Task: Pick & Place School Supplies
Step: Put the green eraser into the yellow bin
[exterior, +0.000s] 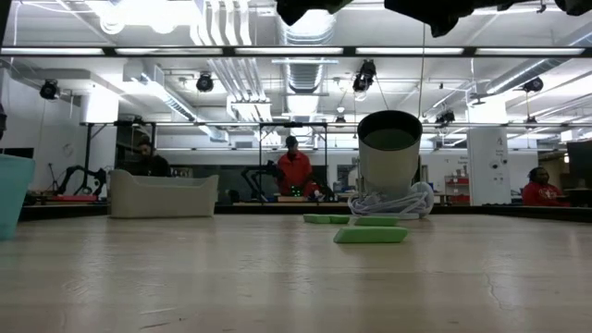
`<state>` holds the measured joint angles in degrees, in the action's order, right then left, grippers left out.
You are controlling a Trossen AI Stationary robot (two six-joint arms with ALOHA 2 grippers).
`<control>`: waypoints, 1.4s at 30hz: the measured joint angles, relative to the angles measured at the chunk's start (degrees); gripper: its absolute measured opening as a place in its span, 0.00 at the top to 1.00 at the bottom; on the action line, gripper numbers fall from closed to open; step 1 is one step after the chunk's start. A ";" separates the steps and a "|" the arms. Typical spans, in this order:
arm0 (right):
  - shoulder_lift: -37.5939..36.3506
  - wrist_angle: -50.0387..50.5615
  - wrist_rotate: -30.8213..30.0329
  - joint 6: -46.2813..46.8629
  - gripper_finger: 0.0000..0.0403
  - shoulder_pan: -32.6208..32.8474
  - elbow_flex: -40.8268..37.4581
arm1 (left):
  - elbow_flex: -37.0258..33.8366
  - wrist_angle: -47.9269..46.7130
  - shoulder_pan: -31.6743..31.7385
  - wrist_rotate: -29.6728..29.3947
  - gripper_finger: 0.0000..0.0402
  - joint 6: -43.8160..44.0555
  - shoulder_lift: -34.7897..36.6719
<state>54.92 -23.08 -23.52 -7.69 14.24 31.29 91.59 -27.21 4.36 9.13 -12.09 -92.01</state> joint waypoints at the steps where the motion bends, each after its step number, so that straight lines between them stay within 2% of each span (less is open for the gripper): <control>1: 0.00 -0.21 0.02 -0.02 0.46 0.00 -0.02 | 0.00 0.84 0.00 -0.01 0.89 0.20 0.00; 6: 0.42 -5.41 0.32 -0.25 0.46 -0.03 0.00 | 0.00 2.07 0.00 0.00 0.89 0.40 -0.30; 11: 2.69 -11.77 1.36 -4.66 0.46 -0.04 0.00 | 0.00 3.40 -0.02 0.00 0.89 0.43 -1.85; 19: 7.49 -14.19 0.78 -6.83 0.46 -0.22 0.00 | -0.02 3.46 -0.02 0.04 0.89 0.14 -2.16; 23: 9.14 -18.74 1.02 -8.88 0.46 -0.92 0.00 | -0.02 3.79 -0.04 0.04 0.89 0.14 -2.03; 29: 9.66 -20.64 1.12 -7.07 0.47 -2.23 0.00 | -0.02 3.70 -0.09 0.03 0.89 0.13 -2.14; 33: 9.60 -20.72 1.53 -7.10 0.53 -2.32 0.00 | -0.02 3.70 -0.09 0.04 0.89 0.10 -2.14; 42: 9.68 -20.50 1.67 -4.74 0.76 -2.32 0.00 | -0.02 3.66 -0.09 0.21 0.89 0.03 -2.14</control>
<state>64.60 -43.57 -21.85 -12.43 11.92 31.29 91.57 -23.55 4.27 9.34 -12.05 -94.15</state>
